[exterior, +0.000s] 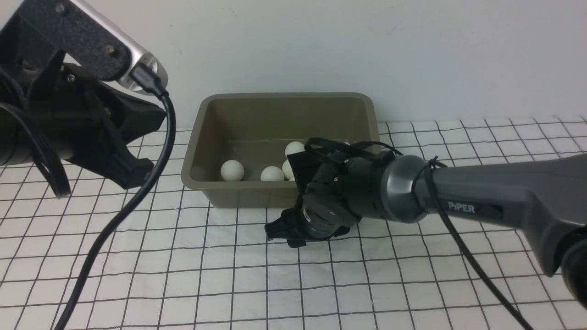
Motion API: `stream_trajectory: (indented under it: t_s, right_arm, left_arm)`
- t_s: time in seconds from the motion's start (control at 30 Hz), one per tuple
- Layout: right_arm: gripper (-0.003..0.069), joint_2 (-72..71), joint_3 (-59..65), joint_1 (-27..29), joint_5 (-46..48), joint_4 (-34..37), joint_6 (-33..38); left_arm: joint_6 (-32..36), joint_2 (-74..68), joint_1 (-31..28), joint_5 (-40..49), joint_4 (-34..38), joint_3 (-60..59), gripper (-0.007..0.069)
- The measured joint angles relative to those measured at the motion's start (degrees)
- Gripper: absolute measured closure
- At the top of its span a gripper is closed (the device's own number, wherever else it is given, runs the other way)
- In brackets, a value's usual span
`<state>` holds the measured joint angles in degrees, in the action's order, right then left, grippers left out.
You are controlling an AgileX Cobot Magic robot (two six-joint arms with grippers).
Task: Put the table tennis balls into the box on the white checkered tablecloth.
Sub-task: 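Reach for and grasp a ping pong ball on the table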
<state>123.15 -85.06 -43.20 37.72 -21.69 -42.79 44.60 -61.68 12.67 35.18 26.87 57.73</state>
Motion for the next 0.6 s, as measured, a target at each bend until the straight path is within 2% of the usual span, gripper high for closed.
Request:
stream_trajectory:
  t_s: [0.3,0.43,0.6]
  right_arm:
    - [0.0298,-0.07,-0.01,-0.36,0.59,0.12,1.11]
    - [0.0298,-1.36,-0.01,-1.89,3.19,0.23,3.08]
    - [0.0298,-7.56,-0.01,-6.53,9.93,-1.94,5.44]
  left_arm:
    - [0.31,0.0,0.0,0.0,0.0,0.0,0.0629]
    - [0.31,0.0,0.0,0.0,0.0,0.0,0.0629]
    - [0.31,0.0,0.0,0.0,0.0,0.0,0.0629]
